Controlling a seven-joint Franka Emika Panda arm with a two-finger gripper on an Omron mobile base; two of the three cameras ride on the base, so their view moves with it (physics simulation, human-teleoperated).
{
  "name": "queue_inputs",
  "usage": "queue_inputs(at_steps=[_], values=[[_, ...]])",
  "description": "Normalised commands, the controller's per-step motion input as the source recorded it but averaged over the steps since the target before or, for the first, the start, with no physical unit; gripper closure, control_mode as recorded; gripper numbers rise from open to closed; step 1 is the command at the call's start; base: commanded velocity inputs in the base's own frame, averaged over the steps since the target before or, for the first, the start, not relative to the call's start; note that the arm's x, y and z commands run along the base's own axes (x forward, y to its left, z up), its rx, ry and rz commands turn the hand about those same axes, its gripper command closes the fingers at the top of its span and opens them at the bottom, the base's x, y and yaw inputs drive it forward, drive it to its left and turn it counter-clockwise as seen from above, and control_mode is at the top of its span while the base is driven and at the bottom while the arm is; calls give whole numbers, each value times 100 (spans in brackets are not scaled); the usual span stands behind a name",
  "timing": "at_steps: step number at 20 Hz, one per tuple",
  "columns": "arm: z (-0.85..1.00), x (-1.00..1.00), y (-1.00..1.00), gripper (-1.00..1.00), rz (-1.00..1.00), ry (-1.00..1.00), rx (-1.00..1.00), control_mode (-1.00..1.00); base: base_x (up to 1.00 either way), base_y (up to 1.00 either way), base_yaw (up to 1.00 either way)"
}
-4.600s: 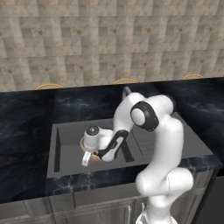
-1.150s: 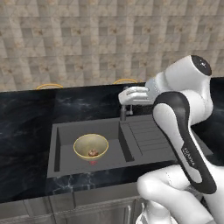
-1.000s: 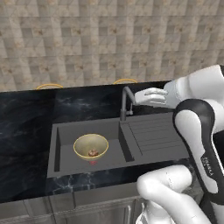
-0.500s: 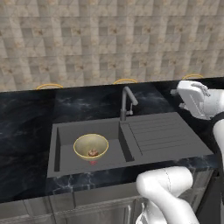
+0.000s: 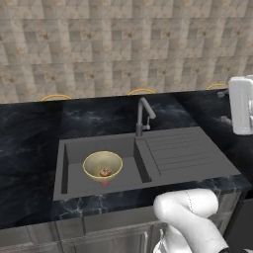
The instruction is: Pick the mushroom from the cabinet and place it in the bowl. Then pick the bowl and place it in the sink. Then turn on the sink facuet.
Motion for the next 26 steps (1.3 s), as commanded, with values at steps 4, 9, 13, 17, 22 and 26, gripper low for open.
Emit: queue_inputs(at_steps=[4, 9, 13, 17, 22, 26], values=[[0, 40, -53, -100, 0, 63, 40, -100, 0, 0, 0], [-2, 52, -46, -100, 0, 61, 44, -100, 0, 0, 0], [-25, 45, -22, -100, 1, 55, 47, -100, 0, 0, 0], [-61, 35, 7, -100, 3, 45, 35, -100, 0, 0, 0], [-96, 33, 28, -100, 0, 21, 14, -100, 0, 0, 0], [-57, 45, 13, -100, -2, 5, 15, -100, 0, 0, 0]])
